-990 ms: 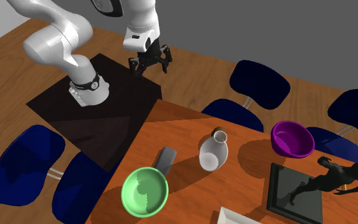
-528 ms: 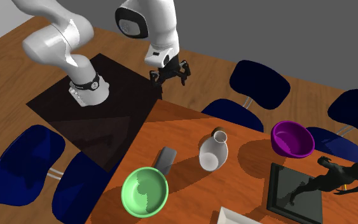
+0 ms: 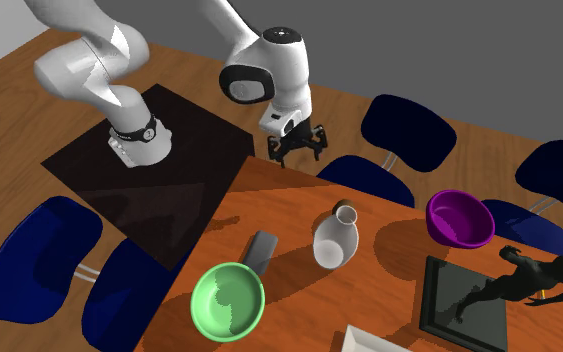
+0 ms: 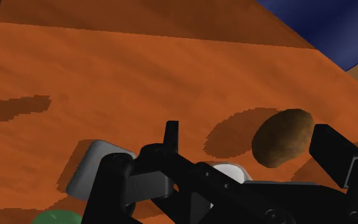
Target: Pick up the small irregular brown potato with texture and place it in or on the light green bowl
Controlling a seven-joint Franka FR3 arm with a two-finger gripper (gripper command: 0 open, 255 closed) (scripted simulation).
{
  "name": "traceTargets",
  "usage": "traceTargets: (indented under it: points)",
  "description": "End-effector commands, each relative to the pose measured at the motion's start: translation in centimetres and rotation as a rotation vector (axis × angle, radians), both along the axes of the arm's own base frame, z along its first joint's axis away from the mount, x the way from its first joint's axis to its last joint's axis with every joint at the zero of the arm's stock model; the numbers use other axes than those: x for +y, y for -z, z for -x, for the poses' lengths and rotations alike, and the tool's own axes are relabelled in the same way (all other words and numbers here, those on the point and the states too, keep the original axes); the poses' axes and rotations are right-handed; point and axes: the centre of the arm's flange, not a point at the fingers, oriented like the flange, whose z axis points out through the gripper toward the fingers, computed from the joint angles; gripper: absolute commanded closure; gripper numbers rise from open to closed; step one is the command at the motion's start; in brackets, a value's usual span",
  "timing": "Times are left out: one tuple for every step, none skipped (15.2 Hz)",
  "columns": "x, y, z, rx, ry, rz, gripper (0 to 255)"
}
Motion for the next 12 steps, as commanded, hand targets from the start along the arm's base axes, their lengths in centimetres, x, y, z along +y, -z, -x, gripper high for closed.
traceTargets:
  points:
    - [0.6, 1.6, -1.8, -0.022, 0.053, -0.004, 0]
    - [0.8, 2.4, -2.7, -0.032, 0.077, -0.006, 0]
    - [1.0, 3.2, -3.6, -0.041, 0.102, -0.008, 0]
    - [1.2, 4.0, -4.6, -0.051, 0.126, -0.01, 0]
    - [1.3, 4.8, -5.5, -0.06, 0.15, -0.013, 0]
    - [1.4, 5.6, -6.5, -0.07, 0.175, -0.015, 0]
    - [1.6, 6.4, -7.5, -0.079, 0.199, -0.017, 0]
    - [1.6, 7.1, -8.4, -0.089, 0.223, -0.019, 0]
    - [1.7, 7.9, -9.4, -0.098, 0.248, -0.021, 0]
    - [1.8, 8.6, -10.4, -0.108, 0.272, -0.023, 0]
    - [1.8, 9.4, -11.4, -0.117, 0.297, -0.025, 0]
    - [1.8, 10.1, -12.4, -0.127, 0.321, -0.027, 0]
